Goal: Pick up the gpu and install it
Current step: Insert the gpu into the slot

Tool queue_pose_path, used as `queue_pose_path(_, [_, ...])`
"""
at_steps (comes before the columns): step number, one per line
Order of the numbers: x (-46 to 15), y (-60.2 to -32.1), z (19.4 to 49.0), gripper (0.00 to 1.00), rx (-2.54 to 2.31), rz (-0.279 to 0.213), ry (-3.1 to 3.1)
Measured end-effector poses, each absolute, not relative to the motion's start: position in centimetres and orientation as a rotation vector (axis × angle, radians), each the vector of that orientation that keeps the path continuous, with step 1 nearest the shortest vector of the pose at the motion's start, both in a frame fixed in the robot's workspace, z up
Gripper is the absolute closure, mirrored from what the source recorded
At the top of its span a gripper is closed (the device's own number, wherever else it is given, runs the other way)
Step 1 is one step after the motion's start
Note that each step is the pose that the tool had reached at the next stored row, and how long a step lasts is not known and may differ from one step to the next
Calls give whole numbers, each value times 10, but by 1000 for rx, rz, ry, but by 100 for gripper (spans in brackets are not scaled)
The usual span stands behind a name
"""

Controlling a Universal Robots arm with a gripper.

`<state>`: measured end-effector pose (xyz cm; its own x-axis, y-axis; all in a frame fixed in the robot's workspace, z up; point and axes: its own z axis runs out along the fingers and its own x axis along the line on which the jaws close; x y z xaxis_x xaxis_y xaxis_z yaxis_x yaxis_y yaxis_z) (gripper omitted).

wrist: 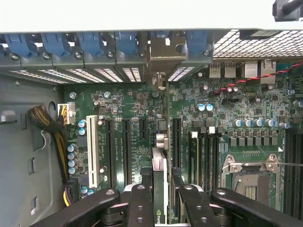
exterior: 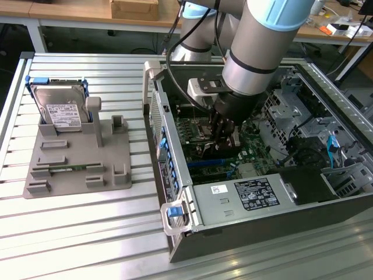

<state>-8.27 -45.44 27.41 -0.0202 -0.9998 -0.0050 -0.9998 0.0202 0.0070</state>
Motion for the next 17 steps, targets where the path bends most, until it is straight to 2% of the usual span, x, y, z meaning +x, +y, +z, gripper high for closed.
queue_pose_path(17, [-84, -455, 259, 73, 2198, -13, -2243])
